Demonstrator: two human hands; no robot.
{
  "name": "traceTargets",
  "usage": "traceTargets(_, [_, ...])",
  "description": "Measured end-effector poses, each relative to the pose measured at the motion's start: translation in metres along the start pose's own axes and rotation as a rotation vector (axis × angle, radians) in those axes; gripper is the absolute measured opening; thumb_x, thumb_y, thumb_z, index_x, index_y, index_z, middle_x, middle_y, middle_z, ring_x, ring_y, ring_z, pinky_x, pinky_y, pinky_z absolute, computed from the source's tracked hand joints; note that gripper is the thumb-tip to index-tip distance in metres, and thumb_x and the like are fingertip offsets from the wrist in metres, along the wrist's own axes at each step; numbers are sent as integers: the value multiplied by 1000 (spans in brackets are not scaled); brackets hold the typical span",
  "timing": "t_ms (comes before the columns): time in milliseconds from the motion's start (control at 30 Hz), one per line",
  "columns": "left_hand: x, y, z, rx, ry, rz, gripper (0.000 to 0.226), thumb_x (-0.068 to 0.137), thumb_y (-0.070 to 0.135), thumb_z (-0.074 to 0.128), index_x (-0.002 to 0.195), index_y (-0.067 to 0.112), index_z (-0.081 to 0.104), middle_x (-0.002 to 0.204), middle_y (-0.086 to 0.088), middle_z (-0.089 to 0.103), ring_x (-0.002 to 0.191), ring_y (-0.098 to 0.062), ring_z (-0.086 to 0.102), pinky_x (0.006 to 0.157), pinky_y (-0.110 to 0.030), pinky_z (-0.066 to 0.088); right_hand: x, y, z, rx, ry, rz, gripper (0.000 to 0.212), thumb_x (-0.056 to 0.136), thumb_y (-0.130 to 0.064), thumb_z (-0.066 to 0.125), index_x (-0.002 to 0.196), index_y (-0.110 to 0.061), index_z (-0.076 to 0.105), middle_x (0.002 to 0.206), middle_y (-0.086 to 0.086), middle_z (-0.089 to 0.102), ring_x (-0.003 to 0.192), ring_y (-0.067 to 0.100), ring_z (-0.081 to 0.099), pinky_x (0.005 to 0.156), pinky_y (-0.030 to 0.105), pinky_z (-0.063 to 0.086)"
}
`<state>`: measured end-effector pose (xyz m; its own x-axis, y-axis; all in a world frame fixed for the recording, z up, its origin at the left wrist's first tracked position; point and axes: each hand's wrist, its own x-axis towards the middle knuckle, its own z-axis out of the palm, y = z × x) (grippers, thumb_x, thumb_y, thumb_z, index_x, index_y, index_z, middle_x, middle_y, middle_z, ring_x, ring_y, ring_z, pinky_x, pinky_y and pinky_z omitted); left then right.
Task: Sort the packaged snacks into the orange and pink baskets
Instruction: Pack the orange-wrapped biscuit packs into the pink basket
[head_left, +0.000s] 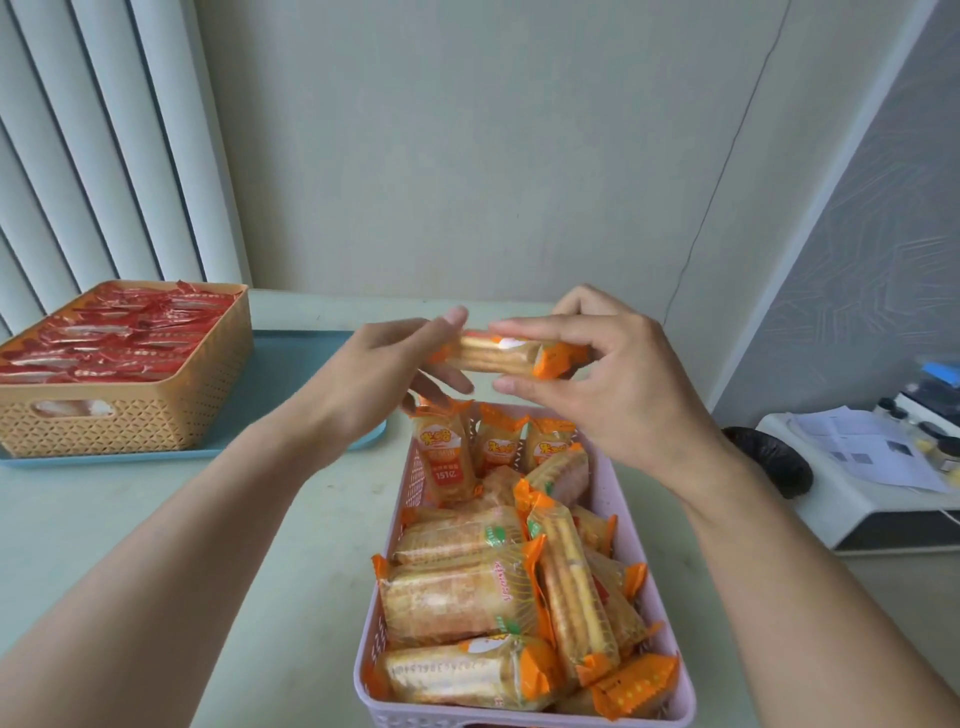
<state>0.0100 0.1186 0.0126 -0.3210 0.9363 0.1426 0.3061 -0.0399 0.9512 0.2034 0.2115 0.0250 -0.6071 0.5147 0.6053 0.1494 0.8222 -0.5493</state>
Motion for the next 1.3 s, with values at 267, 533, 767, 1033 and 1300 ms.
traceTargets(267, [6, -7, -2, -109, 48, 102, 23, 92, 19, 69, 115, 20, 68, 97, -10, 76, 81, -22, 69, 72, -37, 50, 1, 15, -3, -66, -195, 221, 49, 89, 8, 60, 103, -39, 57, 104, -12, 72, 83, 5, 69, 72, 23, 56])
traceTargets(533, [4, -5, 2, -155, 79, 150, 19, 88, 5, 73, 103, 10, 62, 95, -9, 71, 85, -32, 70, 75, -36, 59, 1, 16, 3, 61, -308, 443, 44, 84, -66, 62, 101, -26, 58, 94, -4, 77, 84, 10, 75, 84, 49, 60])
traceTargets(767, [3, -9, 8, 159, -5, 181, 47, 76, 20, 86, 111, 21, 55, 89, 8, 76, 89, -15, 71, 88, -26, 53, 5, 14, 1, 204, -38, 368, 33, 74, -21, 90, 100, -27, 70, 90, -2, 78, 79, 23, 74, 82, 53, 60])
traceTargets(1033, [6, -32, 24, 522, -46, 211, 26, 80, 24, 80, 101, 27, 64, 91, 16, 72, 82, -2, 64, 73, -20, 49, -1, 23, 12, -270, -82, 438, 40, 68, -52, 89, 77, -24, 62, 63, -14, 73, 68, 2, 68, 70, 31, 55])
traceTargets(1300, [7, -38, 29, 494, -61, 275, 51, 79, 27, 81, 119, 29, 50, 88, 8, 71, 75, -8, 64, 71, -26, 50, -5, 19, 29, -293, -104, 474, 49, 70, -50, 89, 91, -28, 51, 74, -11, 75, 73, 4, 68, 63, 29, 49])
